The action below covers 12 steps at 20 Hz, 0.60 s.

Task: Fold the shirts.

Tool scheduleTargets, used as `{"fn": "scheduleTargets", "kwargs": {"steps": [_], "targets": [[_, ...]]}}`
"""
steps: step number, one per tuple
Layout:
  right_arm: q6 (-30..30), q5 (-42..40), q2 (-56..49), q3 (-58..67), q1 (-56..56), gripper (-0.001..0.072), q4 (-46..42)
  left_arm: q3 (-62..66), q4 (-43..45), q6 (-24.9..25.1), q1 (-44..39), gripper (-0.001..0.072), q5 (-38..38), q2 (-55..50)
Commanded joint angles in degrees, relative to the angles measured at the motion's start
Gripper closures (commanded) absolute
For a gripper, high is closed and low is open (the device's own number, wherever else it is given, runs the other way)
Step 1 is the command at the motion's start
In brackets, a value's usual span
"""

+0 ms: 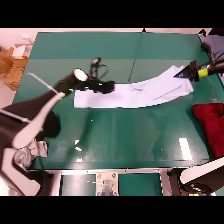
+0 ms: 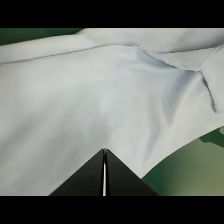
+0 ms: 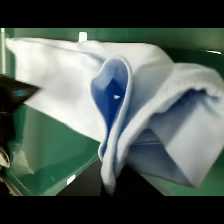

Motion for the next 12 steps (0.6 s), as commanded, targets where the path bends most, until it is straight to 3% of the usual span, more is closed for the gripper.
{"fn": "scheduleTargets", "kwargs": {"steps": [1, 6, 9, 12], "targets": [[5.22, 5.2, 4.2, 7.34, 3.74, 0.0699, 0.04, 9.03, -5.38, 2.05, -7.43, 0.0682, 3.63, -10.27], [7.06, 5.05, 6.93, 8.2, 9.38, 0.0698, -0.39, 21.38, -8.07, -0.9, -10.62, 0.0682, 2.45, -19.96], [7.08, 5.03, 6.93, 8.2, 11.67, 0.0699, -2.36, 22.34, -9.31, -0.85, -10.6, 0.0681, 1.42, -20.55], [9.05, 4.5, 6.93, 8.22, 12.28, 0.0698, -2.38, 24.26, -7.54, -0.5, -8.66, 0.0682, -7.17, -20.28]]}}
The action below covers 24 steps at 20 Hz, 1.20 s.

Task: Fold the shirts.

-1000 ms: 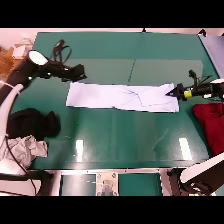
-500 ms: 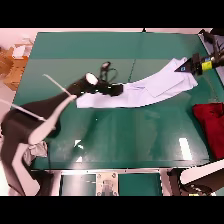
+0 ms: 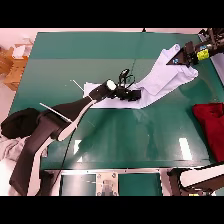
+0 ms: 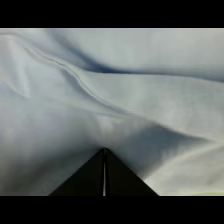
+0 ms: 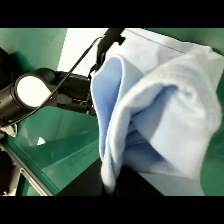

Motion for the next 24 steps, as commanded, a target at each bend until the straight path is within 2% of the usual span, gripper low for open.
{"fn": "scheduleTargets", "kwargs": {"steps": [1, 4, 7, 9, 11, 13, 18, 19, 20, 21, 24], "targets": [[2.01, -0.39, 0.2, 0.22, 1.2, 0.0699, -0.57, 3.78, 2.86, -0.66, 2.32, 0.0683, -10.82, -0.22], [4.59, -0.66, 0.2, 0.22, 1.31, 0.0699, -0.52, 8.35, 21.27, -7.58, 7.96, 0.0684, -24.22, 4.35], [7.54, -1.9, 0.2, 0.22, 3.5, 0.0699, -0.55, 8.46, 46.97, -9.46, 14.12, 0.0683, -39.06, 13.42], [9.57, -6.05, 0.2, -0.02, 7.74, 0.0699, -0.59, 8.46, 56.63, -9.51, 18.45, 0.0683, -47.04, 17.51], [10.36, -13.68, 0.17, -2.62, 14.05, 0.0698, -0.68, 7.04, 57.11, -10.54, 23.45, 0.0683, -47.71, 21.31], [10.99, -24.96, 0.13, -8.59, 21.64, 0.0698, -0.9, 6.64, 57.59, -10.19, 27.08, 0.0683, -49.66, 23.3], [10.88, -65.68, -7.15, -22.18, 44.41, 0.0683, 0.72, 6.6, 57.53, -8.15, 33.09, 0.0683, -49.07, 24.98], [10.88, -71.12, -10.51, -22.25, 48.57, 0.0522, 1.09, 6.54, 57.51, -7.76, 33.83, 0.0683, -49.05, 24.98], [10.91, -74.58, -13.7, -22.08, 52.04, 0.0219, 1.62, 6.56, 57.51, -7.72, 34.14, 0.0683, -48.98, 24.98], [10.88, -74.95, -15.56, -21.59, 53.59, 0.0146, 1.55, 6.56, 57.48, -7.02, 34.51, 0.0683, -48.96, 24.98], [10.91, -67.04, -12.74, -21.53, 48.15, 0.0147, -3.8, 6.56, 57.53, -4.79, 34.82, 0.0683, -48.7, 24.94]]}}
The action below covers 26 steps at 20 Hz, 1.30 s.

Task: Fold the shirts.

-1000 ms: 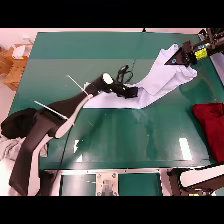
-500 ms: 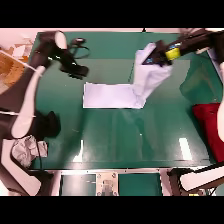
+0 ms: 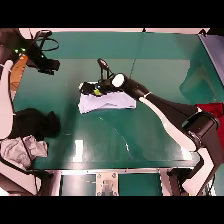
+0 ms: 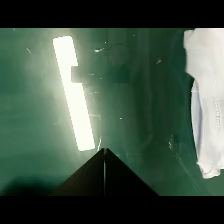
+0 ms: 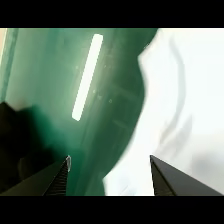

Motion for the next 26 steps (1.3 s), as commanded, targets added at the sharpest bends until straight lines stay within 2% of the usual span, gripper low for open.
{"fn": "scheduleTargets", "kwargs": {"steps": [1, 4, 7, 8, 9, 12, 20, 21, 22, 23, 26], "targets": [[0.07, 3.02, 1.92, -0.66, -4.15, 0.0146, -5.42, -0.02, 0.42, 2.36, 0.83, 0.0683, -0.07, 0.09], [0.09, 16.28, 8.26, -0.74, -19.21, 0.0147, -8.87, -0.02, 0.39, 2.49, 0.83, 0.0682, 0.02, 0.07], [0.09, 30.71, 9.73, -1.73, -32.63, 0.0146, -9.22, -0.02, 0.35, 2.47, 0.83, 0.0682, -0.07, 0.07], [0.11, 32.35, 9.73, -3.82, -35.39, 0.0138, -8.72, -0.02, 0.33, 2.45, 0.83, 0.0682, -0.04, 0.07], [0.07, 31.91, 9.66, -6.91, -37.27, 0.0112, -6.32, -0.02, 0.22, 2.43, 0.83, 0.0682, 0.0, 0.07], [-4.61, 26.43, 7.85, -14.53, -37.09, 0.0112, 2.82, -0.04, -0.26, 1.77, 0.83, 0.0682, 1.03, 0.07], [-9.81, 22.58, -1.7, -13.75, -29.57, 0.0115, 14.58, -0.15, -0.55, 1.31, 0.83, 0.0682, 1.2, 0.07], [-10.6, 22.45, -1.68, -13.18, -29.55, 0.0187, 16.26, -0.2, -0.55, 1.33, 0.83, 0.0682, 1.2, 0.04], [-12.0, 22.75, -1.68, -12.35, -29.59, 0.0469, 17.86, -0.2, -0.63, 1.33, 0.83, 0.0682, 1.22, 0.0], [-13.53, 23.61, -1.64, -11.04, -29.62, 0.0685, 19.21, -0.2, -0.7, 1.33, 0.83, 0.0683, 1.22, -0.02], [-13.57, 29.53, -0.66, -4.2, -31.19, 0.0699, 19.34, -0.2, -0.74, 1.33, 0.83, 0.0682, 1.11, -0.04]]}}
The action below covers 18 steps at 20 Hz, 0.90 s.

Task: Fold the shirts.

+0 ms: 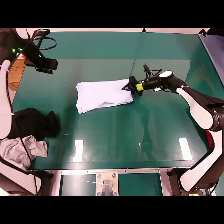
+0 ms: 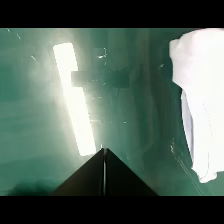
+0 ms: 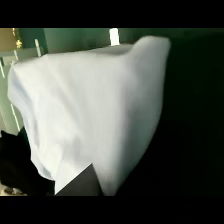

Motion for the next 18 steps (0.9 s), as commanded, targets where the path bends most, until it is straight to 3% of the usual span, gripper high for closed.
{"fn": "scheduleTargets", "kwargs": {"steps": [1, 11, 18], "targets": [[-1.14, 7.04, 1.68, 7.63, -2.45, 0.0699, 3.04, -0.02, -0.04, 0.02, 0.04, 0.0682, -0.17, -0.04], [6.88, 15.93, 25.62, 11.96, -35.98, 0.0699, 2.69, -0.02, -0.07, 0.02, 0.04, 0.0682, -0.2, -0.04], [13.55, 22.01, 27.3, 11.93, -61.4, 0.07, -13.03, -0.02, -0.94, -0.85, 0.04, 0.0682, -0.13, -0.04]]}}
